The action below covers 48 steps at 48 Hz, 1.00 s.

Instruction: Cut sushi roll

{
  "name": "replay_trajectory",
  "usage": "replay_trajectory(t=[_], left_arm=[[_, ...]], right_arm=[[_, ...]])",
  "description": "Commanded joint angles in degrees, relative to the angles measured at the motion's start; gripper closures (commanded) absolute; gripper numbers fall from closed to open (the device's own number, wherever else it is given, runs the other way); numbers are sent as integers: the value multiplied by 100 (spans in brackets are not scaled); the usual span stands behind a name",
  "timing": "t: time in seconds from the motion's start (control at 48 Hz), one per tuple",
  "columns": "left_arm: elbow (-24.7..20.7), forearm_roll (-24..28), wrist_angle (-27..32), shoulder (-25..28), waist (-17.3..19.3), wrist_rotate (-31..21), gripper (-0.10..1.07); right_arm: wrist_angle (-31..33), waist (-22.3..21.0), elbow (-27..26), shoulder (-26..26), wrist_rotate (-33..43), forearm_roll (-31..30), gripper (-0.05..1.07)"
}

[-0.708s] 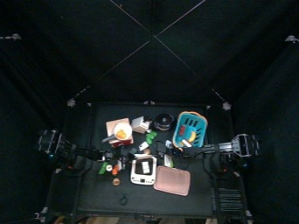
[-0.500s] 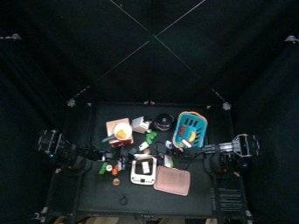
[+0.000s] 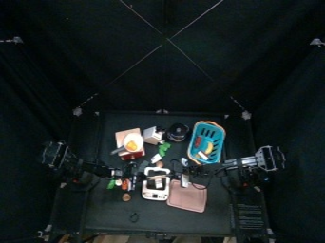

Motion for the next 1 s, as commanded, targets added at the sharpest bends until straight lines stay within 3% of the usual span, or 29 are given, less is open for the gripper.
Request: replay_trajectory(t=[0.0, 0.979], left_arm=[[-211, 18, -44, 44, -105, 9, 68], [-185, -141, -26, 264, -158, 9, 68]], right_arm=[[-79, -35, -70, -141, 18, 35, 52], [-88, -79, -62, 158, 26, 44, 52]])
